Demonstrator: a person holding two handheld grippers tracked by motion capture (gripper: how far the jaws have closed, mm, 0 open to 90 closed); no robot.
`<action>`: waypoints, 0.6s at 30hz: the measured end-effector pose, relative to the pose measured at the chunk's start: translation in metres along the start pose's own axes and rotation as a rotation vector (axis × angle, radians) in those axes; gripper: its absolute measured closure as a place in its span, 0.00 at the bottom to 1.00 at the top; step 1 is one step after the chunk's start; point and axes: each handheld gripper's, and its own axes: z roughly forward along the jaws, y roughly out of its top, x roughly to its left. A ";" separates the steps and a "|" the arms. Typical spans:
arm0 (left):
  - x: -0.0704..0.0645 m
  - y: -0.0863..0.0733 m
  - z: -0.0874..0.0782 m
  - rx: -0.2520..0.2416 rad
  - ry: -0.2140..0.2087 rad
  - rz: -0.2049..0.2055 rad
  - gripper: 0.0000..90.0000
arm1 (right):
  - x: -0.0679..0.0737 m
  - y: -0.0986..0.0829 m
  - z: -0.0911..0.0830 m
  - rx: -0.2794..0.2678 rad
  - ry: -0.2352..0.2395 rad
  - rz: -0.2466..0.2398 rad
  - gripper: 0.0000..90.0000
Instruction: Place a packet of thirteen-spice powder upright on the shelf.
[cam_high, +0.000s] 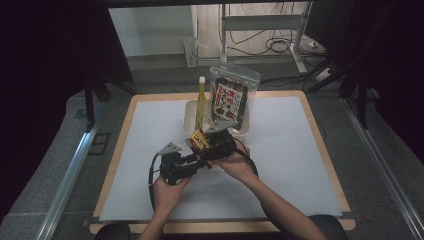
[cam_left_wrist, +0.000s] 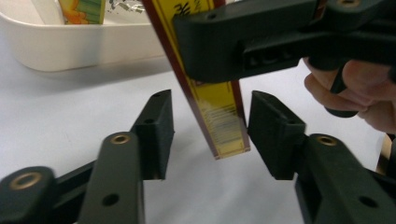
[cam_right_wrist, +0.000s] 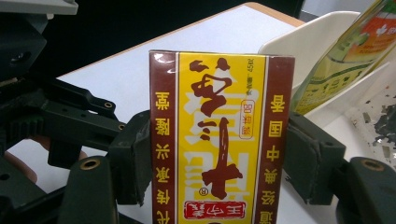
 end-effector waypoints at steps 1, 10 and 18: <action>0.000 0.000 0.000 0.000 -0.002 -0.001 0.60 | 0.000 0.000 0.000 -0.001 0.001 0.000 0.36; 0.001 0.002 0.001 0.010 0.019 -0.037 0.72 | 0.002 -0.001 0.001 -0.006 0.005 0.001 0.36; -0.001 0.002 0.001 0.037 0.111 0.017 0.76 | 0.003 -0.001 0.003 -0.002 -0.007 -0.019 0.27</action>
